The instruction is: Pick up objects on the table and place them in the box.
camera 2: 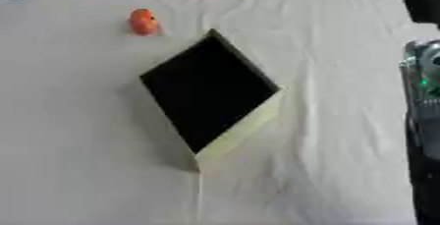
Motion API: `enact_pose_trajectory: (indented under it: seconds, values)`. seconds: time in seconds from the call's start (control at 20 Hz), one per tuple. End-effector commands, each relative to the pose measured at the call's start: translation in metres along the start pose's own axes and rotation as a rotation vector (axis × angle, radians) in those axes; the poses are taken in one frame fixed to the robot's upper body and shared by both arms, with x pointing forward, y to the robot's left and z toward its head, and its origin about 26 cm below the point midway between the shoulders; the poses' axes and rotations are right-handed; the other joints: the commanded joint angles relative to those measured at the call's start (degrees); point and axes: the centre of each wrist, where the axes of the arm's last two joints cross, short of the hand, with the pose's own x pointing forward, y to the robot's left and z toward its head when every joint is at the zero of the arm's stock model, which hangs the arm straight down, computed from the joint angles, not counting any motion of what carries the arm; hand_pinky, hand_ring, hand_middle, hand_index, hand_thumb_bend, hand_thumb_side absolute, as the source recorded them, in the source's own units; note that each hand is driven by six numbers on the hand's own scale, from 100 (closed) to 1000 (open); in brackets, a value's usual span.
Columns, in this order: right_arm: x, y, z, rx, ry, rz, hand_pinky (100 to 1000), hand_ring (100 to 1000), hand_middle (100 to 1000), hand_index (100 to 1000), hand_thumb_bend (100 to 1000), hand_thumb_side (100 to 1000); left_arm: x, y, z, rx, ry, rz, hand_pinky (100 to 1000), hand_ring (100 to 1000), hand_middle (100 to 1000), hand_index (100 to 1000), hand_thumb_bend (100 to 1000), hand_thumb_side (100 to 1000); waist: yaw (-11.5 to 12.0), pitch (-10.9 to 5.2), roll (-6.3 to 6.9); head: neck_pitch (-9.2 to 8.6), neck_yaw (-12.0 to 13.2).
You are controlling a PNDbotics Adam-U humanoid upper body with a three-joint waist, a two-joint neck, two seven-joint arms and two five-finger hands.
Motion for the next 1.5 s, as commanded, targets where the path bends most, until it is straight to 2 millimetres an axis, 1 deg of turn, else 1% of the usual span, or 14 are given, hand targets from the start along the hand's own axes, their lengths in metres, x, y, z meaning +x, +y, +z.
enact_pose_trajectory:
  seconds: [0.05, 0.5, 0.6, 0.75, 0.9, 1.1, 1.15, 1.2, 1.25, 1.4, 1.5]
  values:
    - [0.004, -0.005, -0.006, -0.011, -0.029, 0.001, 695, 828, 644, 770, 100, 760, 0.001, 0.008, -0.004, 0.003, -0.01, -0.031, 596, 667, 686, 784, 100, 625, 0.0, -1.01, -0.08, -0.41, 0.0]
    - [0.004, -0.005, -0.006, -0.011, -0.028, 0.003, 695, 829, 644, 769, 100, 759, -0.002, 0.01, -0.003, -0.008, 0.009, -0.046, 596, 669, 691, 791, 100, 626, 0.0, -1.0, -0.04, -0.52, 0.0]
    - [0.004, -0.005, -0.006, -0.007, -0.029, 0.003, 695, 829, 644, 769, 100, 758, -0.003, 0.012, -0.009, -0.052, 0.017, -0.097, 602, 678, 699, 801, 100, 616, 0.0, -1.07, 0.02, -0.42, 0.0]
    - [0.004, -0.005, -0.006, -0.003, -0.031, 0.005, 696, 829, 644, 769, 100, 758, -0.009, 0.019, -0.024, -0.164, 0.036, -0.223, 610, 691, 711, 815, 100, 608, -0.2, -1.13, 0.18, -0.33, 0.0]
    - [0.004, -0.005, -0.006, 0.002, -0.032, 0.004, 695, 829, 643, 769, 100, 758, -0.024, 0.031, -0.04, -0.272, 0.074, -0.351, 617, 700, 714, 819, 100, 590, -0.4, -1.13, 0.45, -0.29, 0.2]
    - [0.004, -0.004, -0.006, 0.01, -0.035, 0.0, 695, 829, 643, 769, 100, 758, -0.052, 0.05, -0.058, -0.402, 0.15, -0.503, 626, 711, 718, 826, 100, 581, -0.8, -1.11, 0.86, 0.03, 0.4]
    - [0.005, -0.004, -0.006, 0.012, -0.036, -0.001, 695, 829, 643, 769, 100, 757, -0.059, 0.054, -0.062, -0.431, 0.17, -0.53, 628, 715, 719, 829, 100, 550, -0.8, -1.13, 0.94, 0.08, 0.5]
    - [0.005, -0.004, -0.006, 0.015, -0.037, -0.003, 695, 829, 643, 769, 100, 758, -0.065, 0.057, -0.066, -0.459, 0.188, -0.553, 630, 718, 720, 831, 100, 578, -0.9, -1.15, 1.0, 0.11, 0.6]
    - [0.005, -0.004, -0.006, 0.017, -0.038, -0.005, 695, 829, 643, 769, 100, 757, -0.071, 0.06, -0.07, -0.487, 0.203, -0.573, 631, 719, 720, 833, 100, 580, -1.0, -1.18, 1.04, 0.13, 0.6]
    - [0.006, -0.003, -0.006, 0.023, -0.041, -0.008, 696, 829, 643, 769, 100, 757, -0.086, 0.062, -0.08, -0.553, 0.229, -0.6, 633, 721, 720, 835, 100, 594, -1.0, -1.26, 1.05, 0.28, 0.5]
    - [0.006, -0.002, -0.006, 0.026, -0.041, -0.011, 696, 829, 643, 769, 100, 757, -0.093, 0.058, -0.087, -0.588, 0.23, -0.602, 636, 727, 723, 847, 100, 616, -1.0, -1.32, 1.03, 0.28, 0.5]
